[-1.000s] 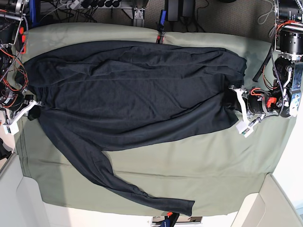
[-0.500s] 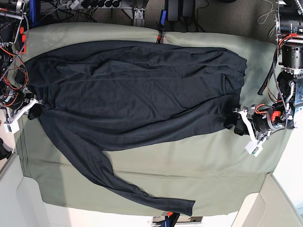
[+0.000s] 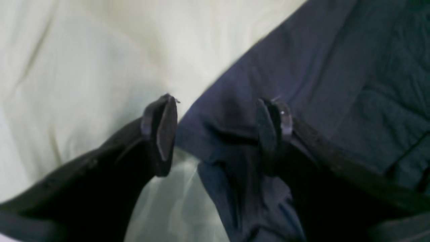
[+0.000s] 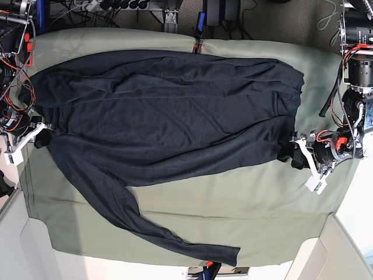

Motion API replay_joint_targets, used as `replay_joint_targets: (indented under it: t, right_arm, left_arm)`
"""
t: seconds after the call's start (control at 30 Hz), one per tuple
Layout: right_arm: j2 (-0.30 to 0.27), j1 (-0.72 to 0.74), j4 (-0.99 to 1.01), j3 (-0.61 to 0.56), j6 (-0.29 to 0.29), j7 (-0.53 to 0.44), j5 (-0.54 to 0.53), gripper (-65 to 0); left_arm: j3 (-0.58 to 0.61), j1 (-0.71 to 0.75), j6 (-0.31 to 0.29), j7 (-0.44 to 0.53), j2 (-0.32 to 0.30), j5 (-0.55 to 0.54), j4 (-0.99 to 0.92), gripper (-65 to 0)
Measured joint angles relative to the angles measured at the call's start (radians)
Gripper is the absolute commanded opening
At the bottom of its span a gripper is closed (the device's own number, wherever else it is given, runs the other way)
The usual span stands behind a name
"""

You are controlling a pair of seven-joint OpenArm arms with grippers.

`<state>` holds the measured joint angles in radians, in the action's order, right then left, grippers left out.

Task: Fold the T-shirt properly
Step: 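Open left gripper and shift it along the side edge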

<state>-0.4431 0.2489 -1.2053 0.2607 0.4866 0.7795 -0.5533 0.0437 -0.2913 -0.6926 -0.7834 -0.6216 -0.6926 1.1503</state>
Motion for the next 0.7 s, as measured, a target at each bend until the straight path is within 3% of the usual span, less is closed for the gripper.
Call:
replay_joint_targets:
  t: [0.23, 0.27, 0.37, 0.43, 0.7]
  right_arm:
    - [0.0, 0.0, 0.0, 0.0, 0.0, -0.001, -0.001, -65.0]
    - [0.0, 0.0, 0.0, 0.0, 0.0, -0.001, 0.0, -65.0]
    - [0.0, 0.0, 0.0, 0.0, 0.0, -0.001, 0.0, -65.0]
    - [0.0, 0.0, 0.0, 0.0, 0.0, 0.0, 0.001, -65.0]
    - [0.0, 0.0, 0.0, 0.0, 0.001, 0.0, 0.003, -65.0]
  left_arm:
    - [-0.004, 0.002, -0.004, 0.093, 0.071, 0.167, -0.102, -26.7]
    - [-0.004, -0.001, -0.004, 0.11, 0.074, 0.19, -0.108, -30.3]
    - [-0.004, -0.003, -0.003, 0.134, 0.075, 0.225, -0.111, -52.9]
    - [-0.004, -0.003, -0.003, 0.133, 0.069, 0.221, -0.11, -63.9]
    - [0.0, 0.011, -0.008, 0.048, -0.005, 0.164, 0.087, -65.0]
